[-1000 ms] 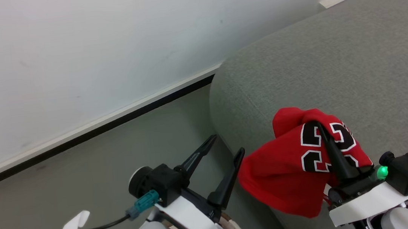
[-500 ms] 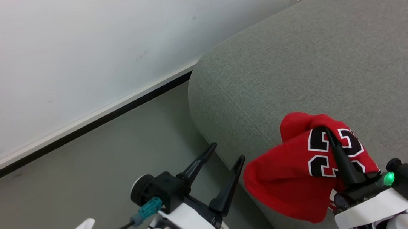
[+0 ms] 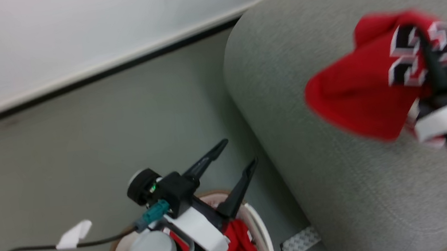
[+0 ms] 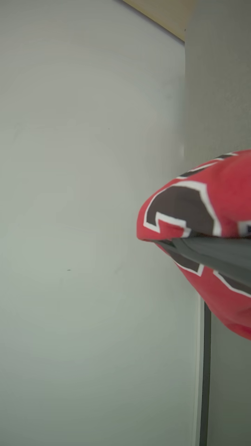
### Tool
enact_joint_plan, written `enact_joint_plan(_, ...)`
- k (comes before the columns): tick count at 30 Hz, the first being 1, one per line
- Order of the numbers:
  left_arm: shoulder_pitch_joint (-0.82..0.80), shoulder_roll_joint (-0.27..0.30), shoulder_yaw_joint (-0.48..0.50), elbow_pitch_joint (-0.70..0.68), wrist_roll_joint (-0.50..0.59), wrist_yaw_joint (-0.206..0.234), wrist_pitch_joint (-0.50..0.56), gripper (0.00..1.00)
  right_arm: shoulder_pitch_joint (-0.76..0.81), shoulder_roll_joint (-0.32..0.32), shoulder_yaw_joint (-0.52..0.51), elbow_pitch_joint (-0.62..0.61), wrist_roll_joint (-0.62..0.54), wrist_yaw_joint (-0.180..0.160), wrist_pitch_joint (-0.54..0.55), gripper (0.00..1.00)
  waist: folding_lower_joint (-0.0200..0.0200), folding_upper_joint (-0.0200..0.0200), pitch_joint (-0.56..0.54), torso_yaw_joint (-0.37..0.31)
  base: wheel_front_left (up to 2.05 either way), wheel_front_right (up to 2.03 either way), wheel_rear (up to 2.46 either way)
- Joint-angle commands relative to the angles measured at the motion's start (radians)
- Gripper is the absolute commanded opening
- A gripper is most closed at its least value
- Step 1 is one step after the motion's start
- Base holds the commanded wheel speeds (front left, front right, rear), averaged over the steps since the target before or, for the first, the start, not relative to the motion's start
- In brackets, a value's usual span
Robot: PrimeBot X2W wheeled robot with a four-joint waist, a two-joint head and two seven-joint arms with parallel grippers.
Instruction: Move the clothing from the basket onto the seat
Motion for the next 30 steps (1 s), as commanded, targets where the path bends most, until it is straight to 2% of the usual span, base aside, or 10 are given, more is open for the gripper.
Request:
enact_joint_plan(1,-0.029,0.022,-0.001,-0.013,0.011,-0.003,0.006,1.0,-0.068,-0.014,-0.024,0.006,-0.009,-0.002,0.013,0.0,-0.0001,-0.0001,0.113,0.069,0.0,0.0,0.0)
enact_joint_plan(6,-0.086,0.072,0.0,-0.05,0.007,-0.004,0.021,1.0,-0.239,-0.075,-0.099,0.045,-0.012,-0.002,0.06,0.0,-0.0001,-0.0001,0.246,0.124,0.0,0.0,0.0)
enact_joint_plan(9,-0.112,0.097,0.004,-0.071,0.005,-0.004,0.026,1.0,-0.346,-0.133,-0.15,0.08,-0.02,-0.002,0.082,0.0,-0.0001,-0.0001,0.311,0.156,0.0,0.0,0.0)
enact_joint_plan(11,-0.124,0.11,0.011,-0.08,-0.003,-0.004,0.028,1.0,-0.391,-0.152,-0.178,0.104,-0.055,-0.002,0.104,0.0,-0.0001,-0.0001,0.347,0.175,0.0,0.0,0.0)
enact_joint_plan(17,-0.151,0.109,0.043,-0.1,-0.022,0.008,0.016,1.0,-0.501,-0.203,-0.258,0.218,-0.136,-0.002,0.156,0.0,-0.0001,-0.0001,0.41,0.233,0.0,0.0,0.0)
enact_joint_plan(20,-0.154,0.109,0.048,-0.099,-0.025,0.009,0.013,1.0,-0.511,-0.206,-0.238,0.288,-0.153,-0.002,0.193,0.0,-0.0001,-0.0001,0.419,0.246,0.0,0.0,0.0)
enact_joint_plan(27,-0.163,0.101,0.057,-0.081,-0.033,0.008,0.003,1.0,-0.506,-0.23,-0.167,0.543,-0.126,-0.002,0.39,0.0,-0.0001,-0.0001,0.414,0.274,0.0,0.0,0.0)
enact_joint_plan(30,-0.16,0.095,0.06,-0.072,-0.034,0.008,0.002,1.0,-0.502,-0.237,-0.14,0.583,-0.094,-0.002,0.397,0.0,-0.0001,-0.0001,0.4,0.277,0.0,0.0,0.0)
